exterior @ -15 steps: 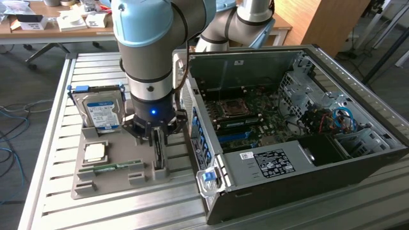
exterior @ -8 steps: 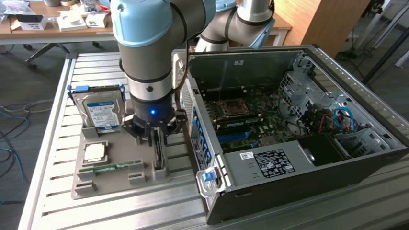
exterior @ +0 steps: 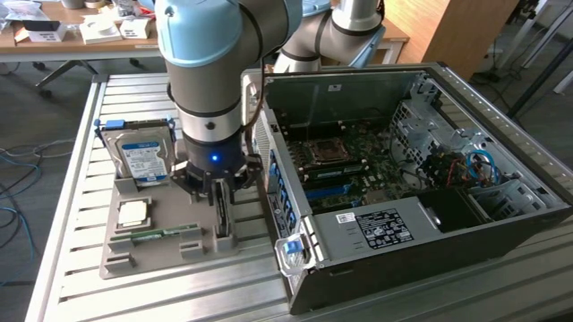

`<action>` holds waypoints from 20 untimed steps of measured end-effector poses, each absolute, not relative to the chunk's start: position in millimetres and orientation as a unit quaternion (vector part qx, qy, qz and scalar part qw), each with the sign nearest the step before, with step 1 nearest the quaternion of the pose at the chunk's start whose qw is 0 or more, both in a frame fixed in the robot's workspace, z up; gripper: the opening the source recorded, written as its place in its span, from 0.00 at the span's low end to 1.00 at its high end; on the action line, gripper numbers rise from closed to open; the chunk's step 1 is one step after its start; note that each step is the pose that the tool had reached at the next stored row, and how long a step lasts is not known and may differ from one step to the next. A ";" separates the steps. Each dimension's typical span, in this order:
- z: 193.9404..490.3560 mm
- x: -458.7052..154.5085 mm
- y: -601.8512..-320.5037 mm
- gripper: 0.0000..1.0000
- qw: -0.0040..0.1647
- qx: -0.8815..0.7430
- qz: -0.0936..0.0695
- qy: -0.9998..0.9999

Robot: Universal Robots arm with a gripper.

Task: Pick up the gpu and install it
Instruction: 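Pick up the gpu and move the gpu toward the slot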

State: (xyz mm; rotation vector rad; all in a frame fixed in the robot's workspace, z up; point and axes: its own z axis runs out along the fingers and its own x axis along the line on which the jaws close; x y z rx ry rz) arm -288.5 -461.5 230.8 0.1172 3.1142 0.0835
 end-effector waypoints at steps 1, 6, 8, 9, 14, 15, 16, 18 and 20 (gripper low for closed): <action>230.8 -288.3 -461.7 0.42 0.012 0.038 0.027 0.999; 230.8 -288.1 -461.8 0.42 0.012 0.038 0.027 0.999; 230.8 -288.1 -461.8 0.42 0.012 0.038 0.027 0.999; 230.8 -288.1 -461.8 0.42 0.012 0.038 0.027 0.999; 230.8 -288.1 -461.8 0.42 0.012 0.038 0.027 0.999; 230.8 -288.1 -461.8 0.42 0.012 0.038 0.027 0.999; 230.8 -288.1 -461.8 0.40 0.012 0.038 0.027 0.999; 230.9 -288.2 -461.8 0.34 0.012 0.038 0.027 0.999; 230.8 -288.1 -461.8 0.27 0.012 0.038 0.027 0.999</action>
